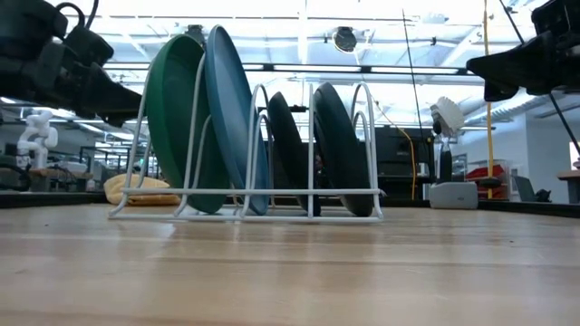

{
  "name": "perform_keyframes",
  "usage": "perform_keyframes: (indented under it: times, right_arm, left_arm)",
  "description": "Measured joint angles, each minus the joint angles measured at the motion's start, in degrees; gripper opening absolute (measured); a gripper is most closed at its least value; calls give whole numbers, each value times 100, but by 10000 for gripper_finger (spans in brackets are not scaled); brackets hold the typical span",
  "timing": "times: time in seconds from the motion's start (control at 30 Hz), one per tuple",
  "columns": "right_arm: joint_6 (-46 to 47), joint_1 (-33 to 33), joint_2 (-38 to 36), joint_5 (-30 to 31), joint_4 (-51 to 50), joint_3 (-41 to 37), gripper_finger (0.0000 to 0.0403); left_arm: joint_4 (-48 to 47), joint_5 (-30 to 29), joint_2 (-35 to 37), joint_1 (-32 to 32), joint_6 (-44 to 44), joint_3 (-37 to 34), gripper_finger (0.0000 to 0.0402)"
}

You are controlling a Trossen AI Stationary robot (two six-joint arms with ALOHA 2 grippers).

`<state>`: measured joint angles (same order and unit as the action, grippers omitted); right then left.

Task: Sort dishes
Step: Return to Home Position

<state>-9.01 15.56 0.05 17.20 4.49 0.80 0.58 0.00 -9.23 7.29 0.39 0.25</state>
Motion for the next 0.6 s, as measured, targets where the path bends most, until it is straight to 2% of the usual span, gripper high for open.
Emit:
perform_keyframes:
  times: [0.3,0.6]
  right_arm:
    - [147,-842,0,-992,-95,0,0]
    - [234,-1151,0,-1162,-240,4,0]
  left_arm:
    - [-5,213,-7,237,0,0,147]
    - [3,320,-7,330,26,0,147]
